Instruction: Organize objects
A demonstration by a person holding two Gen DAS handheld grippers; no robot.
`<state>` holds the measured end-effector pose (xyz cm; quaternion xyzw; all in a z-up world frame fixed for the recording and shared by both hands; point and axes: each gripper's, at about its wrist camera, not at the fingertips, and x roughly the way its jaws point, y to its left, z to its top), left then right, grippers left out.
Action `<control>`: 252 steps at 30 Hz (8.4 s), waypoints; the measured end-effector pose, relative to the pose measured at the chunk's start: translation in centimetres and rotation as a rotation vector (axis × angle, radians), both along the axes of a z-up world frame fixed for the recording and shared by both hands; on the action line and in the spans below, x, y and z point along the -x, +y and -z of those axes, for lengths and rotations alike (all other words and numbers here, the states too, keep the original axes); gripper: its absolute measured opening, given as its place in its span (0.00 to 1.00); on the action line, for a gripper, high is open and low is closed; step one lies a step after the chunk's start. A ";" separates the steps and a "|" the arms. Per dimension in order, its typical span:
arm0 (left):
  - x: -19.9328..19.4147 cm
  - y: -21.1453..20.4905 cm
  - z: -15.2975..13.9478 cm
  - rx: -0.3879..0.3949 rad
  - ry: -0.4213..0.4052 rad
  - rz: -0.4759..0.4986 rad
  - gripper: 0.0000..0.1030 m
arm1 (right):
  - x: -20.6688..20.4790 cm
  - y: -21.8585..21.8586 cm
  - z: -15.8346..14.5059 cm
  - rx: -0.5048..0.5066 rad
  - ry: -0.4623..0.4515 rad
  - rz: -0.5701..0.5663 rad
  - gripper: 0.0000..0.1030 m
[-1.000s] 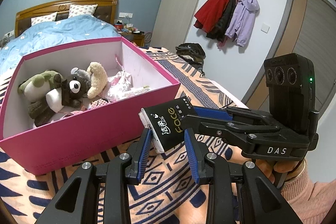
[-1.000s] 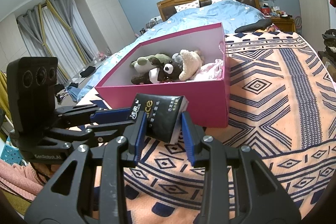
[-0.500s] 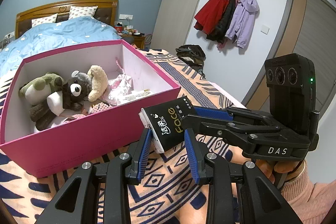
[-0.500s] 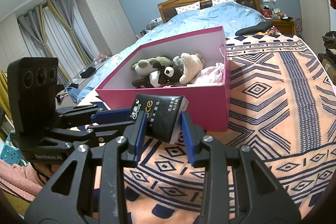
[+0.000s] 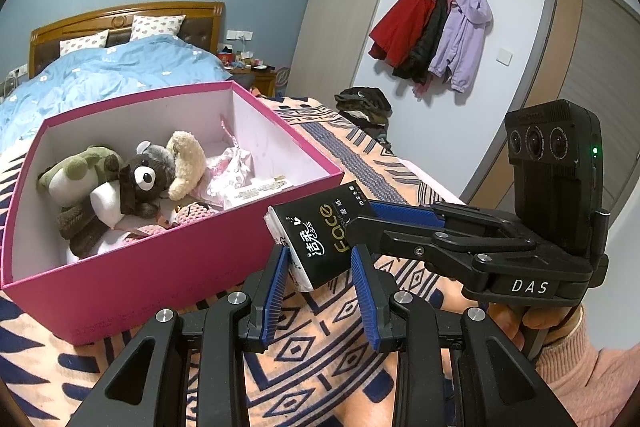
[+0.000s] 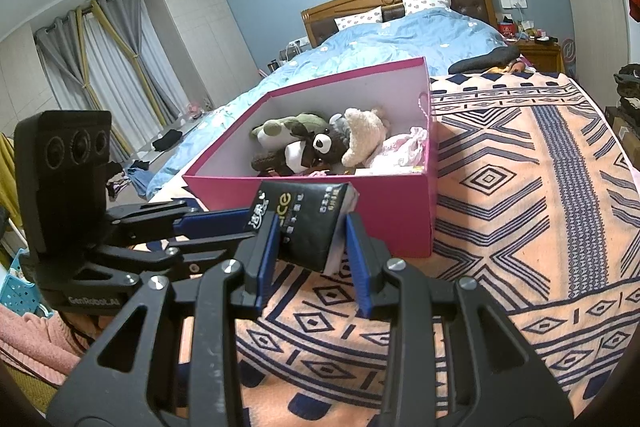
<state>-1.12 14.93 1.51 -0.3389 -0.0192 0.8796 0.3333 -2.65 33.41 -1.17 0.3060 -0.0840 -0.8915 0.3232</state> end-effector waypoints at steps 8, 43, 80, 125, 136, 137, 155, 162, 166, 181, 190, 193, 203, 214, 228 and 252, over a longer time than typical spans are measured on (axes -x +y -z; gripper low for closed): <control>0.1 0.1 -0.2 0.000 0.002 0.002 0.31 | 0.1 0.0 -0.2 -0.003 0.006 0.002 0.36; 0.8 0.2 -1.1 -0.008 0.032 0.010 0.31 | 0.4 0.1 -1.3 -0.007 0.039 0.009 0.36; 1.7 0.3 -1.4 0.003 0.040 0.004 0.31 | 1.2 0.0 -1.8 0.008 0.040 0.006 0.36; 3.6 0.5 -1.6 0.012 0.042 0.002 0.31 | 3.0 -0.1 -2.4 0.012 0.050 0.014 0.36; 3.9 0.4 -1.6 0.016 0.043 -0.001 0.31 | 3.8 0.0 -2.2 0.012 0.043 0.021 0.36; 4.1 0.4 -1.6 0.015 0.043 -0.002 0.31 | 3.9 0.0 -2.1 0.013 0.041 0.022 0.36; 5.7 0.3 -1.3 0.026 0.040 -0.012 0.31 | 4.8 0.0 -1.9 0.018 0.033 0.023 0.36; 6.3 0.0 -0.7 0.027 0.023 -0.019 0.31 | 5.5 -0.2 -1.8 0.017 0.025 0.025 0.36; 6.4 0.3 -0.5 0.031 0.019 -0.025 0.31 | 5.9 -0.4 -1.7 0.015 0.019 0.026 0.36; 7.2 0.7 -0.2 0.038 -0.004 -0.033 0.31 | 6.6 -0.5 -1.3 0.016 0.003 0.029 0.36; 7.8 0.9 0.3 0.047 -0.022 -0.038 0.31 | 7.2 -0.6 -0.8 0.017 -0.016 0.032 0.36; 8.0 0.9 0.4 0.047 -0.030 -0.039 0.31 | 7.4 -0.6 -0.7 0.014 -0.022 0.034 0.36; 8.6 1.0 0.8 0.046 -0.049 -0.043 0.31 | 8.1 -0.7 -0.5 0.005 -0.033 0.038 0.36; 9.2 0.9 1.2 0.050 -0.067 -0.051 0.31 | 8.7 -1.0 -0.2 -0.011 -0.042 0.043 0.36; 10.1 0.2 1.9 0.064 -0.074 -0.115 0.56 | 8.8 -1.5 0.1 -0.053 -0.017 0.078 0.44; -2.4 -5.9 1.0 0.127 0.158 -0.338 1.00 | -3.0 -4.6 0.8 -0.125 0.233 0.033 0.99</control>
